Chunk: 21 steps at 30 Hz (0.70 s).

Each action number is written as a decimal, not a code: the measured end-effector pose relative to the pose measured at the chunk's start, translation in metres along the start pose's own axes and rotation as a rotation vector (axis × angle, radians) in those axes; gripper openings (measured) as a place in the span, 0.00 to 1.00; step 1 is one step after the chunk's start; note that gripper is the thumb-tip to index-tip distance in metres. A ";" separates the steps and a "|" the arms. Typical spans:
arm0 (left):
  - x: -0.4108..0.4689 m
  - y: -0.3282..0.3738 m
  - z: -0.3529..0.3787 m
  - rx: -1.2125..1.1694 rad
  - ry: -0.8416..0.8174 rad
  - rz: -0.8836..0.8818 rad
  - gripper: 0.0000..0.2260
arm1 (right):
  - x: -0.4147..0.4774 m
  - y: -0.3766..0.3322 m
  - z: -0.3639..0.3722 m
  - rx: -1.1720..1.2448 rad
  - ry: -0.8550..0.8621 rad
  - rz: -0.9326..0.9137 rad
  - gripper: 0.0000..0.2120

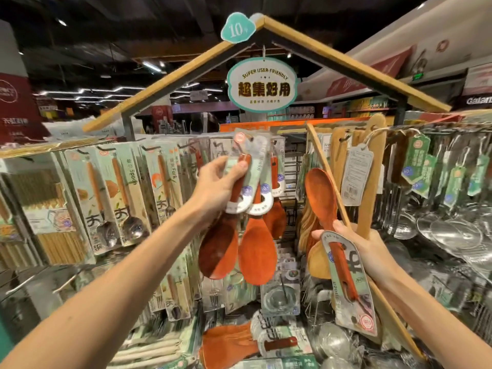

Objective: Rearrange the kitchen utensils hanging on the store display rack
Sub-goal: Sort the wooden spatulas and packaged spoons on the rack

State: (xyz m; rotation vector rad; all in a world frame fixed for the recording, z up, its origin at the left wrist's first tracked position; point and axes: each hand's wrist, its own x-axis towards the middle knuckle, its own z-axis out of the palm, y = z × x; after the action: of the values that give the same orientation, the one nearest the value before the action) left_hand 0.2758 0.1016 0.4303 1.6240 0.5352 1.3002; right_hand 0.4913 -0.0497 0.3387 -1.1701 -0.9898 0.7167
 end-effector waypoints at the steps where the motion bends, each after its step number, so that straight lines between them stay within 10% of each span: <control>1: 0.001 -0.003 0.010 -0.009 -0.022 -0.004 0.04 | -0.001 -0.001 -0.001 0.006 0.000 -0.002 0.17; 21: 0.045 -0.032 0.085 0.122 0.160 -0.006 0.06 | -0.008 -0.002 -0.041 -0.033 0.026 -0.007 0.23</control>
State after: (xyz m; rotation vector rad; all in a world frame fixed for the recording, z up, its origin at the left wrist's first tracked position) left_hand 0.3756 0.1175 0.4270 1.6235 0.7285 1.4245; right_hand 0.5256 -0.0739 0.3349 -1.2018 -0.9869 0.6801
